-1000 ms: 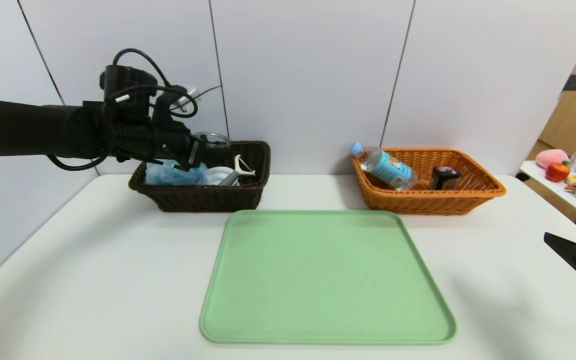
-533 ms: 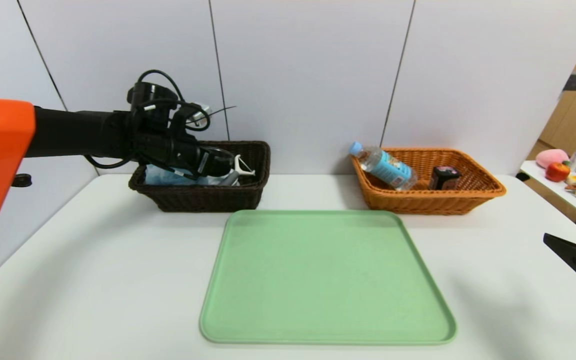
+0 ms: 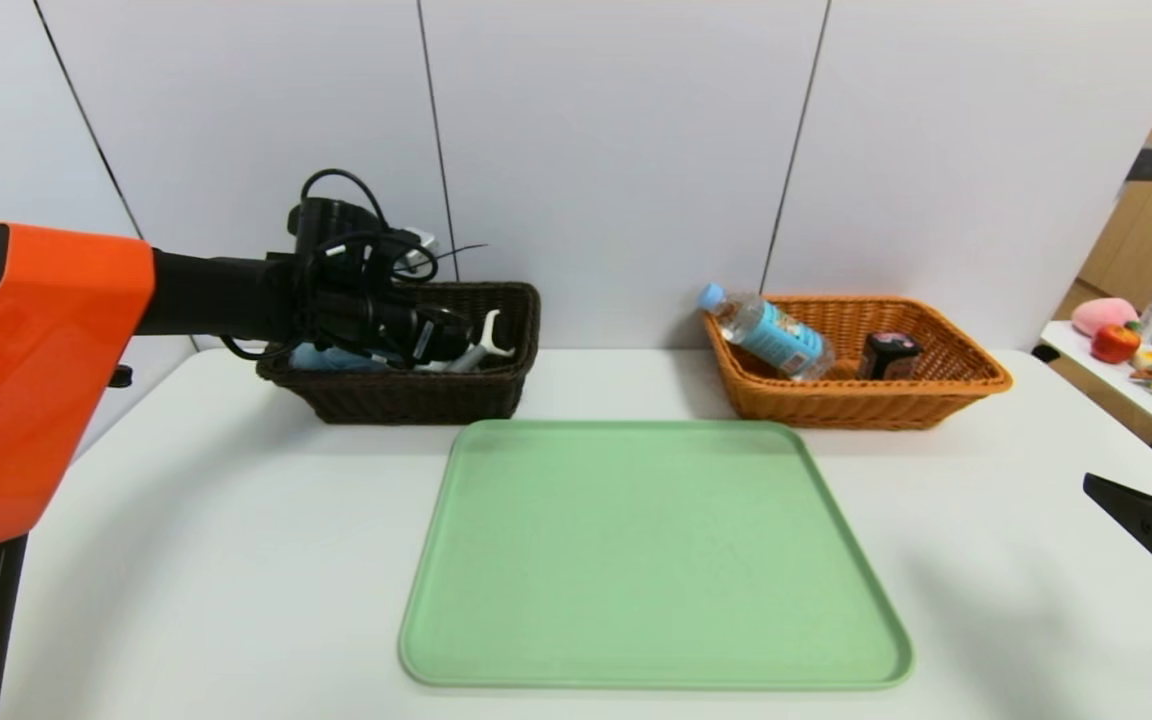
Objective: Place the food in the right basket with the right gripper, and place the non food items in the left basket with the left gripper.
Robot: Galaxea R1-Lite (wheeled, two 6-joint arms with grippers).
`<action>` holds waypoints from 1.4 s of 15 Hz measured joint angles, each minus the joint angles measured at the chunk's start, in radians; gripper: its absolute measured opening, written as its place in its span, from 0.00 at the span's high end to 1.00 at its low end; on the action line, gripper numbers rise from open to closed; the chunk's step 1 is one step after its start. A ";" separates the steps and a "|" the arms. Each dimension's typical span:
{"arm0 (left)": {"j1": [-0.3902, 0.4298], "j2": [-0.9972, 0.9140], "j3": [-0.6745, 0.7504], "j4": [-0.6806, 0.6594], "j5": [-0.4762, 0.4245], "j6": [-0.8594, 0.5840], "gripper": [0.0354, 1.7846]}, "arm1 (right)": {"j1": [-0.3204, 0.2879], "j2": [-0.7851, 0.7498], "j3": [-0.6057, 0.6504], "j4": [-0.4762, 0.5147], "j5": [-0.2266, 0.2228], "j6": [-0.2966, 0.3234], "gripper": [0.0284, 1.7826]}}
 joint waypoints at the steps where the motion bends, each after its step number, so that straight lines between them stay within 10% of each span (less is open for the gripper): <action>1: 0.000 0.001 0.002 0.002 0.000 0.000 0.33 | 0.000 0.000 0.000 0.000 0.000 0.000 0.05; 17: 0.002 -0.138 0.010 -0.011 0.006 -0.124 0.09 | 0.001 -0.006 -0.007 -0.002 0.000 -0.002 0.04; 21: 0.003 -0.348 0.224 -0.046 0.137 -0.165 0.07 | 0.024 -0.031 -0.023 0.004 -0.002 0.001 0.04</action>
